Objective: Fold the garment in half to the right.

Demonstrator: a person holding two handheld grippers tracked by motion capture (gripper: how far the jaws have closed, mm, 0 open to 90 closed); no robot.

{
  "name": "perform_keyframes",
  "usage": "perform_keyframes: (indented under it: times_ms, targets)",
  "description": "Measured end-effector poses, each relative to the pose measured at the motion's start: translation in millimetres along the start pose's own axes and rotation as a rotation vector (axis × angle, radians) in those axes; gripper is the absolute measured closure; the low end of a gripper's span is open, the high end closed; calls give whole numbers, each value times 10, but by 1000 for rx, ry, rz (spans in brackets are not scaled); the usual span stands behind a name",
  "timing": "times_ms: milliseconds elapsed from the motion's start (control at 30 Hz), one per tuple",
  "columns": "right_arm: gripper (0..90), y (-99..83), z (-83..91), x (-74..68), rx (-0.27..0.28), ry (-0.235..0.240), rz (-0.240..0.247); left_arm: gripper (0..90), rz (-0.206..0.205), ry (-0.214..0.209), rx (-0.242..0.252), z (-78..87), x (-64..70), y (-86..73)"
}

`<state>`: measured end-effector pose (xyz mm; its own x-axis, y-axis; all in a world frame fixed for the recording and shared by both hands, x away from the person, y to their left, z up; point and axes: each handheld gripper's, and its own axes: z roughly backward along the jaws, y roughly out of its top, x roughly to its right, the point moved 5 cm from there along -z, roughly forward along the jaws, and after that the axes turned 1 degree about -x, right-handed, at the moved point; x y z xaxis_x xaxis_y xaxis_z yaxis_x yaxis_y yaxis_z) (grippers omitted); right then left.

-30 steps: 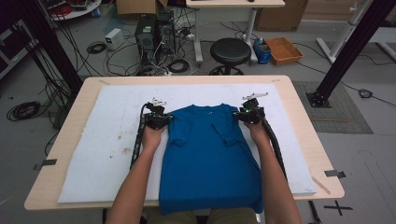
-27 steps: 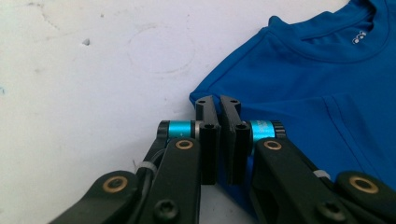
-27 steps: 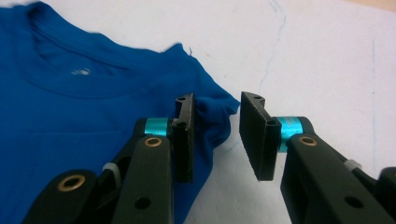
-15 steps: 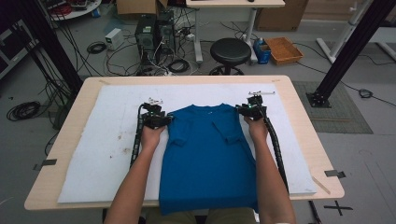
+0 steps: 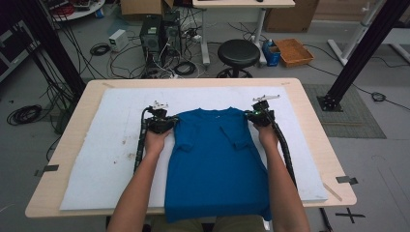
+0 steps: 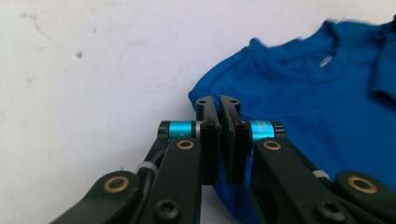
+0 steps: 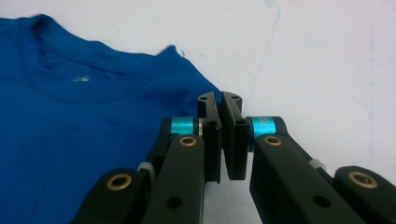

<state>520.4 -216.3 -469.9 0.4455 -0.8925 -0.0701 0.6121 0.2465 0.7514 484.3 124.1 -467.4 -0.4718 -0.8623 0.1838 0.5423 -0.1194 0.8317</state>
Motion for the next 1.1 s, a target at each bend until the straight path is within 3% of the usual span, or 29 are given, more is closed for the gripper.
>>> perform_keyframes:
  times_ms: [167,267,367,467,633,733,900,1100]
  targets:
    - [874,-59,311,-81,82,51,58,866,15,-139,114,261,96,-4]
    - [874,-114,491,-147,128,87,83,865,21,-214,157,409,160,-32]
    - [874,-191,697,-221,170,140,97,865,8,-267,184,589,208,-60]
    - [874,-319,879,-285,174,159,142,864,0,-308,190,745,254,-108]
    - [873,-498,1126,-317,160,220,145,864,-65,-359,140,910,373,-281]
    - [873,-678,1230,-374,125,249,190,864,-123,-387,72,987,446,-471]
    - [874,-1009,1310,-430,45,309,213,864,-164,-415,-14,1086,506,-711]
    - [873,-1243,1377,-444,-38,345,215,864,-208,-429,-114,1183,508,-900]
